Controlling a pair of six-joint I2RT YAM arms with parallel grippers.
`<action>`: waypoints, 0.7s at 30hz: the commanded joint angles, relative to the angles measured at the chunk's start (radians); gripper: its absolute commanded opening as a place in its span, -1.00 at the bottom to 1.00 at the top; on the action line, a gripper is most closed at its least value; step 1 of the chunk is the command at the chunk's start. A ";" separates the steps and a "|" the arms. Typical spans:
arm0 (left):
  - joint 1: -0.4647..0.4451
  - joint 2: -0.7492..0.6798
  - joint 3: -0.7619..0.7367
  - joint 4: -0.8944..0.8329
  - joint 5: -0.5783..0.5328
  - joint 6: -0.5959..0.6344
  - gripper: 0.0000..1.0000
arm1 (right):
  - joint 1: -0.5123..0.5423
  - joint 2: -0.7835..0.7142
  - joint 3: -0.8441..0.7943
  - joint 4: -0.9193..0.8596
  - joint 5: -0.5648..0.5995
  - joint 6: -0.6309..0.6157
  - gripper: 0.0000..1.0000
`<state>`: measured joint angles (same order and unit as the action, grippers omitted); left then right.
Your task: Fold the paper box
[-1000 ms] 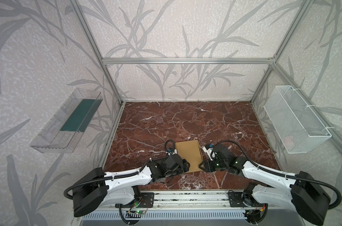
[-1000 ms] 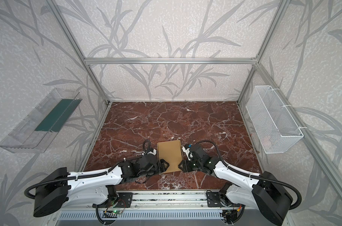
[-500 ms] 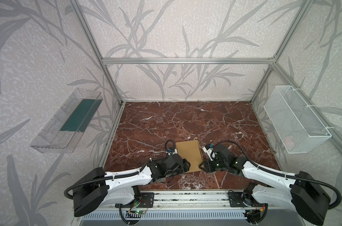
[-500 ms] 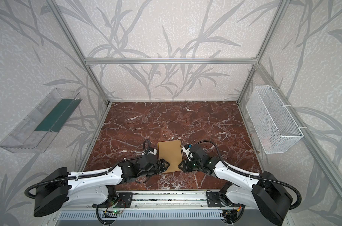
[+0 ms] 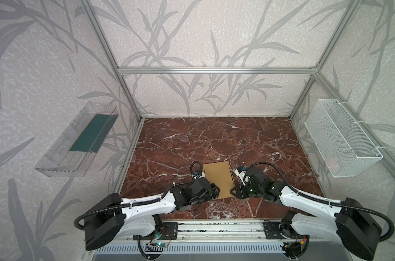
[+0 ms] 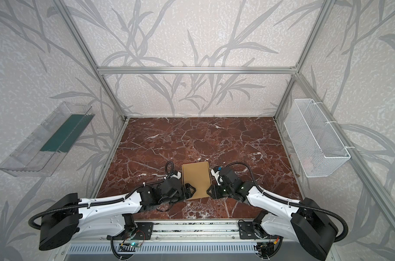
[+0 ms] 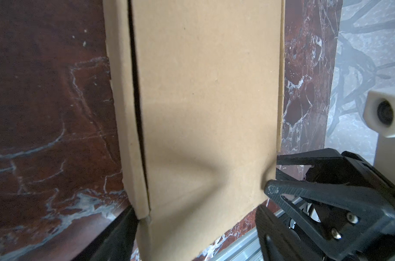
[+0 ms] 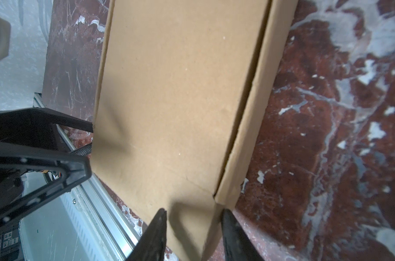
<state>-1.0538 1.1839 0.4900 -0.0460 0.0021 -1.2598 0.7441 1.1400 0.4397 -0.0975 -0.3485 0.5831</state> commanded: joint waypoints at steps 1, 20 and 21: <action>-0.003 0.000 -0.005 0.014 -0.010 -0.016 0.65 | -0.002 -0.003 -0.015 0.021 0.009 0.011 -0.19; -0.004 -0.011 -0.037 0.013 -0.025 -0.016 0.64 | -0.002 0.007 -0.032 0.055 0.030 0.017 -0.24; -0.004 -0.013 -0.040 0.012 -0.025 -0.018 0.64 | -0.001 0.006 -0.032 0.055 0.031 0.017 -0.24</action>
<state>-1.0538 1.1839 0.4679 -0.0315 0.0002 -1.2602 0.7437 1.1404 0.4213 -0.0593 -0.3305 0.5980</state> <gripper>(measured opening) 0.820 0.381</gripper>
